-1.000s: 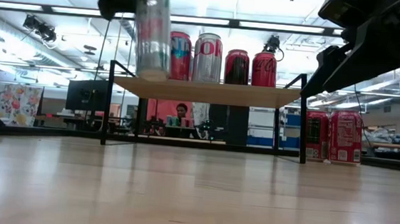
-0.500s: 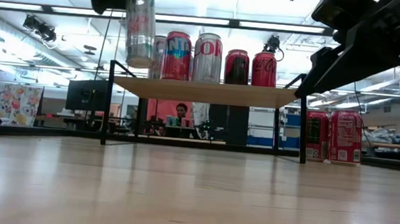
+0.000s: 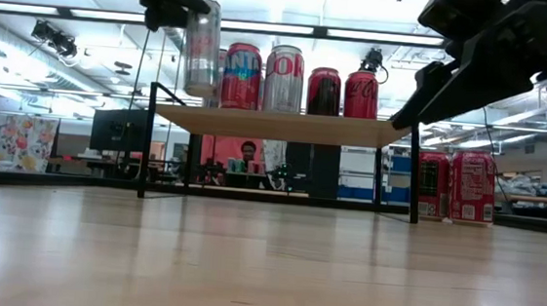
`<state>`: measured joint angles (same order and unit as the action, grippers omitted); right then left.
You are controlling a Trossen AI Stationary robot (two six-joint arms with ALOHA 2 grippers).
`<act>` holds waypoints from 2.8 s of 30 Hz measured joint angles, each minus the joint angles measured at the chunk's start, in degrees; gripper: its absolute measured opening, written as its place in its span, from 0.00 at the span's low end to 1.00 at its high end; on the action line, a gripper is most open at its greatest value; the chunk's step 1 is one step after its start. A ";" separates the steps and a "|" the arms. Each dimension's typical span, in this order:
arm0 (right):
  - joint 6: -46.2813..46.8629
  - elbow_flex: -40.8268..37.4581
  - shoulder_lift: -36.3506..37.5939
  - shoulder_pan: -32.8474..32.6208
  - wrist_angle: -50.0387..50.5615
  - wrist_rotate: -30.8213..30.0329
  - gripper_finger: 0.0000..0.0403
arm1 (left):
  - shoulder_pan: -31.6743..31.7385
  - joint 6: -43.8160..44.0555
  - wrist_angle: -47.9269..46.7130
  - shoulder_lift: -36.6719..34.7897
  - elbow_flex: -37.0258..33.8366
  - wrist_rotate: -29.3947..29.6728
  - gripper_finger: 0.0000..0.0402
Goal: Place canned beverage on shelf
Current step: Put the white soda can on the shelf aligned with the other white soda can
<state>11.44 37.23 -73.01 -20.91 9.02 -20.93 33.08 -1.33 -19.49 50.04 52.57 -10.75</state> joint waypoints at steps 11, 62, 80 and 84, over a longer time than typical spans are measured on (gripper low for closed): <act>-0.73 0.00 0.00 0.21 -0.25 -0.42 0.87 | 8.13 -5.93 -3.42 9.52 6.25 -7.17 0.64; 0.60 -0.07 -0.02 -1.25 -2.00 -1.91 0.87 | -2.41 -7.83 -14.58 6.80 11.86 11.54 0.86; 0.00 -0.07 -0.02 -1.90 -3.45 -1.51 0.87 | -1.66 -7.46 -17.17 9.86 11.80 12.66 0.88; -0.08 -0.07 -0.02 -1.91 -3.44 -1.51 0.87 | -1.66 -7.45 -16.86 11.95 11.77 12.67 0.88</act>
<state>11.36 37.17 -73.03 -22.81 5.57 -22.44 31.42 -8.78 -36.35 61.99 64.34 1.91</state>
